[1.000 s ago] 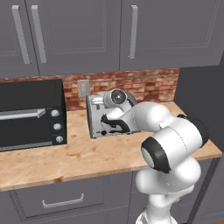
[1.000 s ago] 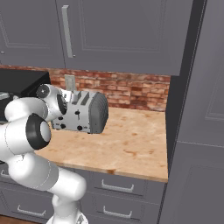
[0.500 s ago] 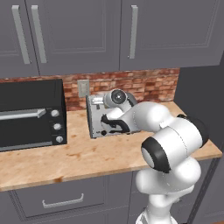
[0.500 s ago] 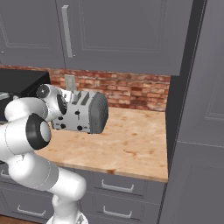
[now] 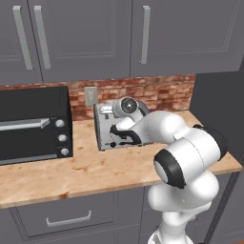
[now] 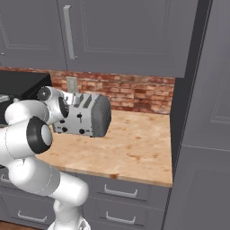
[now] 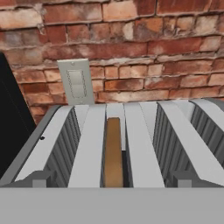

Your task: Start the toaster. Once the lever pops up, take the bread to the plate on the dining counter.

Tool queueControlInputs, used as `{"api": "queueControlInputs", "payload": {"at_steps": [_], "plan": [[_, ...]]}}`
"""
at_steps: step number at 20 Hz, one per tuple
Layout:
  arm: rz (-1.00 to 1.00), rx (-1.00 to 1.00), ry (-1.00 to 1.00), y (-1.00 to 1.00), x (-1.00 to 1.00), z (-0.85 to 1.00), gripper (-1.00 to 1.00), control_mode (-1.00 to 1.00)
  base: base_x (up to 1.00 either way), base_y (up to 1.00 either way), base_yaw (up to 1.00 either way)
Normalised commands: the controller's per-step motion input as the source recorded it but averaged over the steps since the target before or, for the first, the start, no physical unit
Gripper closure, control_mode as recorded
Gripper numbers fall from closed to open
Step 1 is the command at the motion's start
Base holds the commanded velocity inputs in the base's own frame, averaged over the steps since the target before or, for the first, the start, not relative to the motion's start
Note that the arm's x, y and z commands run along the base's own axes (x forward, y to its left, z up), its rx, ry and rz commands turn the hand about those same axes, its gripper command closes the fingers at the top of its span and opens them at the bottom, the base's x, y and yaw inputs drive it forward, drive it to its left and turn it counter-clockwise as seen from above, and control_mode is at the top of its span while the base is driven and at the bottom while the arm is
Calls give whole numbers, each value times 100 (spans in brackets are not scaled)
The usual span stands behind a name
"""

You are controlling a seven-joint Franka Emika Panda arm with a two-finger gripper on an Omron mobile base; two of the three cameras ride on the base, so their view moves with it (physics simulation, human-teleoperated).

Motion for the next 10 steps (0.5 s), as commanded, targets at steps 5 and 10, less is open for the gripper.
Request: {"api": "queueControlInputs", "payload": {"at_steps": [5,10], "plan": [[0,0,0,0,0,0,-100,-100,0,0,0],[0,0,0,0,0,0,-100,-100,0,0,0]]}}
